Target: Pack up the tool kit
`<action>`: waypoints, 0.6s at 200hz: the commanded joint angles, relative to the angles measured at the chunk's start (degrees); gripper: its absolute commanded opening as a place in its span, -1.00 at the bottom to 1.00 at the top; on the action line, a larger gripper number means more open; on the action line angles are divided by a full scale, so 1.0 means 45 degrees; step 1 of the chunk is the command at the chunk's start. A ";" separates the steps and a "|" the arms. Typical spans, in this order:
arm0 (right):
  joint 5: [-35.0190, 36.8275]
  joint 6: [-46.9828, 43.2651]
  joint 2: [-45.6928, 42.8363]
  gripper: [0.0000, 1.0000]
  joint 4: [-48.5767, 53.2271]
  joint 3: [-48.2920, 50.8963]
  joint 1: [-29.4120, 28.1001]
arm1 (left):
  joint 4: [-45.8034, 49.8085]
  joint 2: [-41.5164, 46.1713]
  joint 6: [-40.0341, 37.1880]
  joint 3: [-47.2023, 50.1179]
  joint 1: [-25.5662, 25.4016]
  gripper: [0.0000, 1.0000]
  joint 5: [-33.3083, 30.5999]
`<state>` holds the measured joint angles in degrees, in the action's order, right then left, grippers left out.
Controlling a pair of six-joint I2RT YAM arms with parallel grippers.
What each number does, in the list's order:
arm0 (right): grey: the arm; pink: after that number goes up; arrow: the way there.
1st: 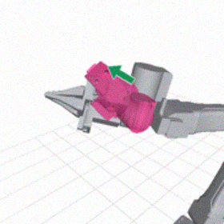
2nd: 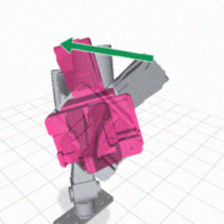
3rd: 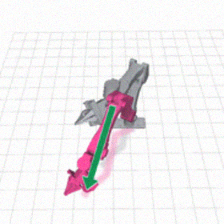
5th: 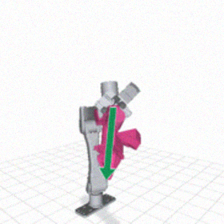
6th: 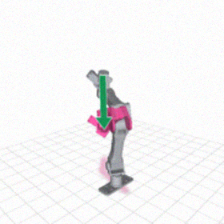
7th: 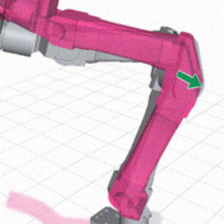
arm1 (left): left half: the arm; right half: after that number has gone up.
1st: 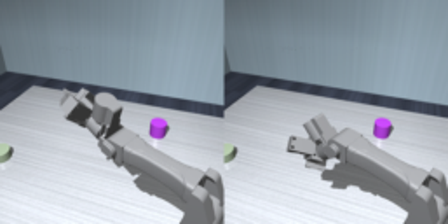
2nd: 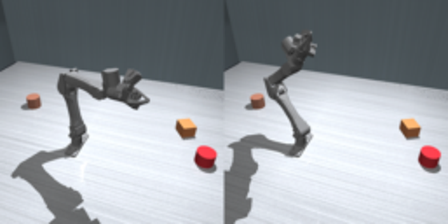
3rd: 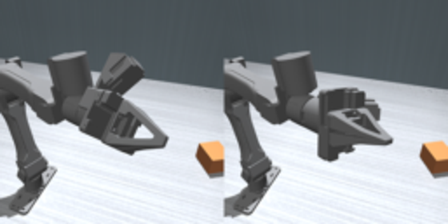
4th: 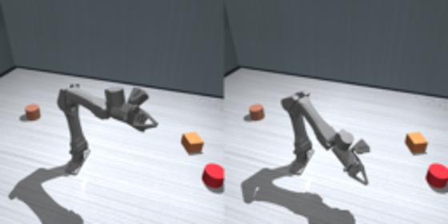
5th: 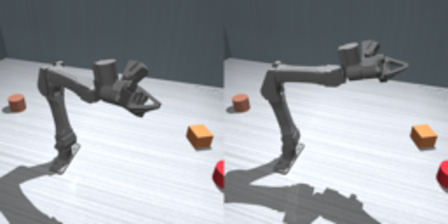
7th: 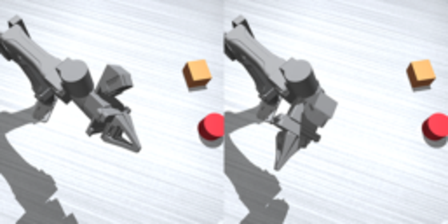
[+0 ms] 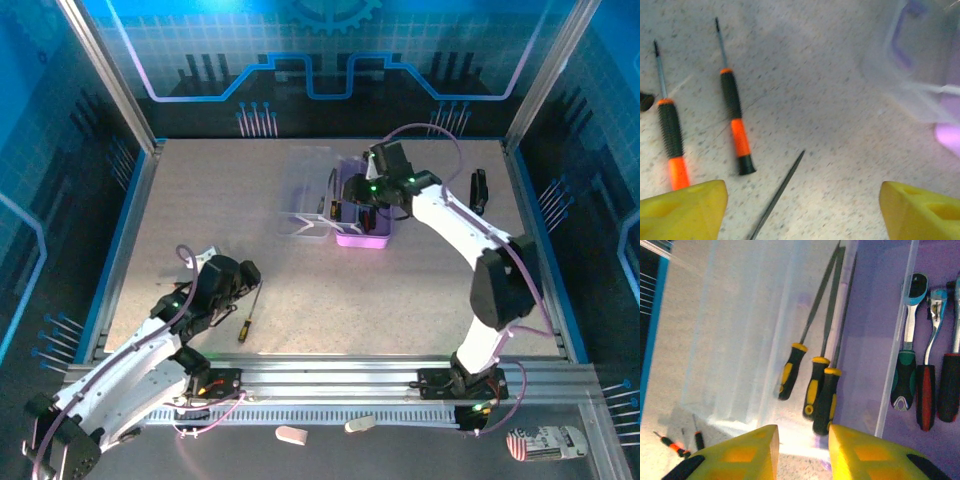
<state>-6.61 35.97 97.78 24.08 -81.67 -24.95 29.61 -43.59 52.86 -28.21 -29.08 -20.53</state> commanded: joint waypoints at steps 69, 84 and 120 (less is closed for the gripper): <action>-0.0874 -0.0070 -0.3402 -0.32 -0.2581 0.5010 0.0172 | 0.5602 -0.3154 0.1919 -0.1130 -0.1750 0.39 0.1442; -0.1024 -0.0061 -0.3720 -0.32 -0.2832 0.5472 0.0249 | 0.5235 -0.3250 0.2071 -0.0533 -0.1898 0.33 0.2035; -0.1437 -0.0403 -0.3918 -0.32 -0.2944 0.5984 0.0569 | 0.3943 -0.3027 0.1562 0.0250 -0.2046 0.21 0.3192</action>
<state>-10.63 35.75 81.34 13.41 -56.14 -24.29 48.97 -57.76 60.07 -28.71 -37.58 -11.07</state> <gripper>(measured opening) 0.340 0.622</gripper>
